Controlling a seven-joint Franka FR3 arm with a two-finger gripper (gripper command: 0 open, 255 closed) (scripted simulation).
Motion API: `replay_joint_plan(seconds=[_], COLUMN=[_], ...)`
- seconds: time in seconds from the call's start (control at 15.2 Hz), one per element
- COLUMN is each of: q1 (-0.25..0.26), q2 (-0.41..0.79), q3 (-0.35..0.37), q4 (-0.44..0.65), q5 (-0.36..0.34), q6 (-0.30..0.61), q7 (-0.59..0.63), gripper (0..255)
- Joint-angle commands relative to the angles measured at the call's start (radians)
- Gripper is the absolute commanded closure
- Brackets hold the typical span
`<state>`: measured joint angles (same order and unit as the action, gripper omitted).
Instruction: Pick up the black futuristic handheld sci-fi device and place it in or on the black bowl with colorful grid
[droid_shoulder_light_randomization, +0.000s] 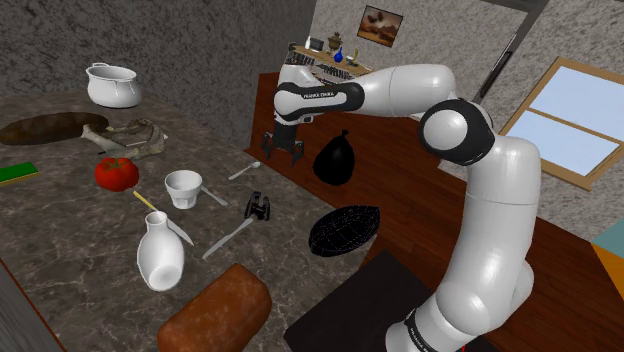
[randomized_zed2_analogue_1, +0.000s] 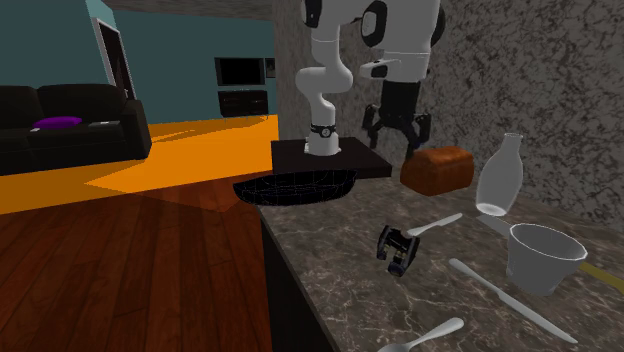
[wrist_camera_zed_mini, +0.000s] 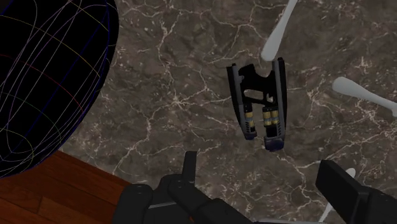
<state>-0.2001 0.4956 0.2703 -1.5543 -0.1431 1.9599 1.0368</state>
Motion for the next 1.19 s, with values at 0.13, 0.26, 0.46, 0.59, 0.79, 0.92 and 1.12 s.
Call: replay_joint_plan(seconds=[0.13,0.26,0.46,0.59,0.79,0.92,1.12], q1=[-0.007,-0.007,-0.006,-0.006,-0.006,-0.006,-0.006], q2=[0.024,0.032,0.039,0.039,0.039,0.039,0.039], q3=[-0.001,-0.002,-0.004,-0.004,-0.004,-0.004,-0.004], q4=[-0.005,-0.020,-0.031,-0.031,-0.031,-0.031,-0.031], q5=[0.005,0.002,0.000,0.000,0.000,0.000,0.000], q6=[0.023,0.046,0.064,0.064,0.064,0.064,0.064], q7=[-0.012,-0.010,-0.008,-0.008,-0.008,-0.008,-0.008], gripper=[0,0,0,0,0,255,255])
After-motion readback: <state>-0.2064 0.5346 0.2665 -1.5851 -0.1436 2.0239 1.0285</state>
